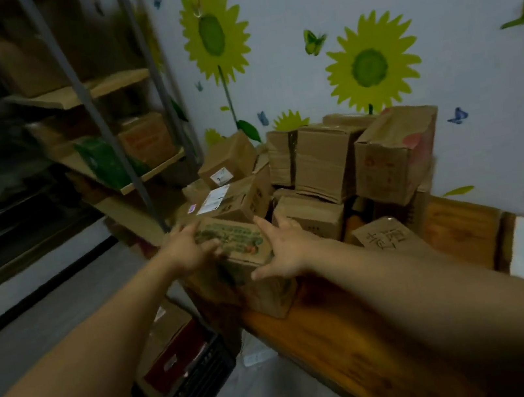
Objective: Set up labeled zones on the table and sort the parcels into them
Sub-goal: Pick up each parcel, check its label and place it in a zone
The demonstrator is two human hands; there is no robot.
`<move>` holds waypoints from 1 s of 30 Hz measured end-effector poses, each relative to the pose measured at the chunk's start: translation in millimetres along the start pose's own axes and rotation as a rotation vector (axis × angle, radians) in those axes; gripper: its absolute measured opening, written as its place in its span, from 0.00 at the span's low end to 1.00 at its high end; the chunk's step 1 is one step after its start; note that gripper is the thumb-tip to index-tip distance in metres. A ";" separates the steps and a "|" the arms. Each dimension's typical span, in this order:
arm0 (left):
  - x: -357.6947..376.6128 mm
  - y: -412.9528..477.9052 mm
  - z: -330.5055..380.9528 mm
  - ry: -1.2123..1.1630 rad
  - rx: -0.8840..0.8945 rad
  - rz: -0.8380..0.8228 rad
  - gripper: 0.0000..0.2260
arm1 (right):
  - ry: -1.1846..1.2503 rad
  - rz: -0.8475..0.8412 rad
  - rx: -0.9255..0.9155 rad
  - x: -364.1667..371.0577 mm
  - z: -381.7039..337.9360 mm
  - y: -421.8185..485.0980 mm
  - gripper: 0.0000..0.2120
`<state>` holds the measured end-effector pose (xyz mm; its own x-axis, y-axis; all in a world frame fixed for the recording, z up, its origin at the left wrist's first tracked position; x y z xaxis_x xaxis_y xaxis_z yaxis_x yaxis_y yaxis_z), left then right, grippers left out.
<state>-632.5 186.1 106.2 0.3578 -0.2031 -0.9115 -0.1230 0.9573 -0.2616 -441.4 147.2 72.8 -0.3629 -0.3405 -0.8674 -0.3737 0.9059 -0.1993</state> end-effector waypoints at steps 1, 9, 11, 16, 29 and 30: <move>-2.0 21.8 -1.6 -0.031 0.008 -0.026 0.31 | 0.013 0.005 0.042 3.8 1.0 7.5 0.55; 2.1 112.7 -8.6 -0.178 0.012 -0.472 0.31 | 0.475 0.169 0.488 29.3 6.5 23.0 0.53; 1.6 112.8 -16.3 -0.123 -0.012 -0.565 0.26 | 0.669 0.289 0.582 31.4 0.8 24.0 0.47; 5.7 93.7 -38.9 -0.209 -0.093 -0.758 0.23 | 0.756 0.448 0.791 39.0 -16.4 13.1 0.37; 52.5 -25.3 -18.6 -0.493 -0.127 -0.989 0.19 | 0.920 0.559 0.982 40.0 -23.6 -141.1 0.20; 54.8 -39.0 -14.1 -0.494 -0.105 -0.974 0.17 | 0.933 0.599 0.958 43.5 -22.7 -154.0 0.19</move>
<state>-621.1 134.7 61.9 0.6725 -0.7360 -0.0778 0.3441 0.4039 -0.8476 -419.0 -12.9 76.2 -0.8045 0.4403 -0.3986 0.5912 0.6580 -0.4664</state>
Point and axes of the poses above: each hand's wrist, its own y-axis towards the middle knuckle, its own x-axis out of the palm, z = x × y, the point moved 5 cm from there along y, towards the middle knuckle, and after that the axes turned 11 degrees about -x, right-handed, at the moved point
